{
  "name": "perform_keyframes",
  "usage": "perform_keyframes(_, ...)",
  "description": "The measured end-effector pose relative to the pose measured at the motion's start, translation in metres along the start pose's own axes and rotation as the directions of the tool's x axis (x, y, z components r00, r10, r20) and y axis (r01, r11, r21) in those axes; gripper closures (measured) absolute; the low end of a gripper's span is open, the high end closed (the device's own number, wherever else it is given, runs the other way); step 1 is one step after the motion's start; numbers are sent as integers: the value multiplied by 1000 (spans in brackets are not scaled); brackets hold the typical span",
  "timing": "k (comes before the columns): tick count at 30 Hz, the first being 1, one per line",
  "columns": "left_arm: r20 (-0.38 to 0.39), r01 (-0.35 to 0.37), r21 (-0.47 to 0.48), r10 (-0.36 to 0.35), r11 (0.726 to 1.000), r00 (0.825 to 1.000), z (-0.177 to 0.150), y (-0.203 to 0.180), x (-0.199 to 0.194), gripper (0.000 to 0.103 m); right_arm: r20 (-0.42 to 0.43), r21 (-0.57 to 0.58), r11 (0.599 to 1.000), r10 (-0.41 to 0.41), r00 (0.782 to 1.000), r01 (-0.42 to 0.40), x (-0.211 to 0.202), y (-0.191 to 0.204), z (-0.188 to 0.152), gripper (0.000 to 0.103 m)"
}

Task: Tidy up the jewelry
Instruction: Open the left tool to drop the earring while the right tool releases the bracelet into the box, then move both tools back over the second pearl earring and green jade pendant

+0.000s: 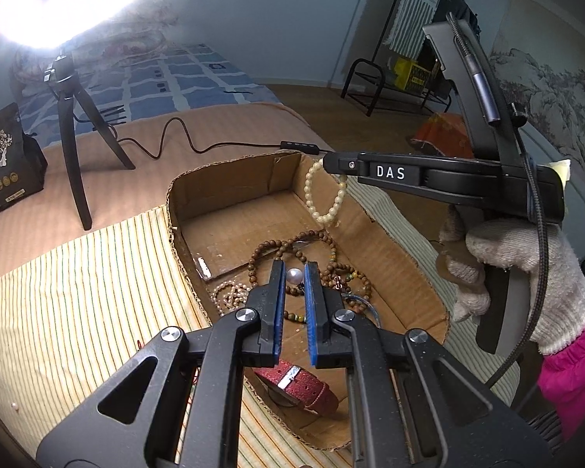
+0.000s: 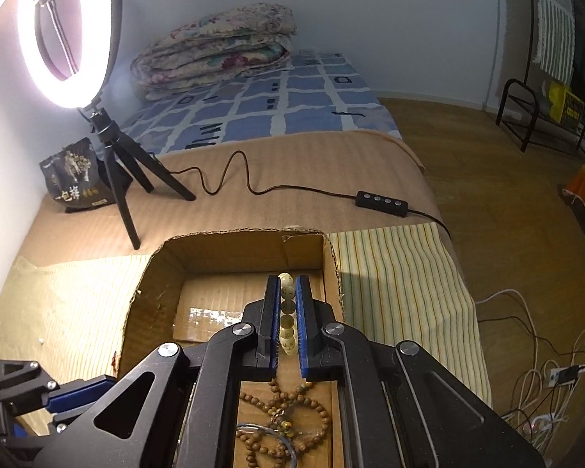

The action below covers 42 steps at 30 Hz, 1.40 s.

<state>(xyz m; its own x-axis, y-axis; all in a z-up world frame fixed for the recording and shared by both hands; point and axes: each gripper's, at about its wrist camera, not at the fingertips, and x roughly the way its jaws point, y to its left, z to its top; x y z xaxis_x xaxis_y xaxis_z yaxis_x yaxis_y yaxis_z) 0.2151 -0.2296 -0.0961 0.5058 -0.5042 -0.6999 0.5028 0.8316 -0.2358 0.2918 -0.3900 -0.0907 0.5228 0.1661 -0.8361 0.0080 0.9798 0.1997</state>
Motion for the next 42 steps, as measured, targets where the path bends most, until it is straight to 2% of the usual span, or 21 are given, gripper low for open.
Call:
perform_keyframes(4, 3, -8, -2, 8, 1000, 1000, -1, 0, -1, 96, -1, 27, 1000, 0, 1000, 0, 3, -3, 0, 97)
perform_keyframes(5, 2, -12, -7, 12, 1000, 1000, -1, 1, -1, 92, -5, 28, 1000, 2, 1000, -2, 3, -3, 1, 94)
perform_keyframes(6, -1, -15, -12, 15, 1000, 1000, 0, 2, 0, 75, -5, 27, 1000, 2, 1000, -2, 3, -3, 1, 89)
perform_keyframes(8, -1, -11, -24, 11, 1000, 1000, 0, 3, -1, 56, 1, 23, 1000, -6, 1000, 6, 2, -2, 1, 60)
perform_keyframes(12, -6, -17, -21, 16, 1000, 1000, -1, 1, -2, 56, 17, 19, 1000, -13, 1000, 13, -2, 1, 2, 54)
perform_keyframes(14, -7, -20, -22, 20, 1000, 1000, -1, 2, -3, 56, 25, 16, 1000, -22, 999, 22, -3, 2, 3, 38)
perform_keyframes(30, 16, -38, -30, 39, 999, 999, -4, 6, -23, 56, 42, 5, 999, -35, 998, 35, -17, 7, 1, 33)
perform_keyframes(39, 40, -67, -48, 69, 997, 997, -11, 25, -50, 56, 53, -14, 999, -45, 998, 46, -32, 18, -4, 32)
perform_keyframes(42, 49, -81, -59, 84, 995, 995, -14, 36, -63, 56, 62, -11, 999, -44, 997, 44, -39, 23, -5, 25)
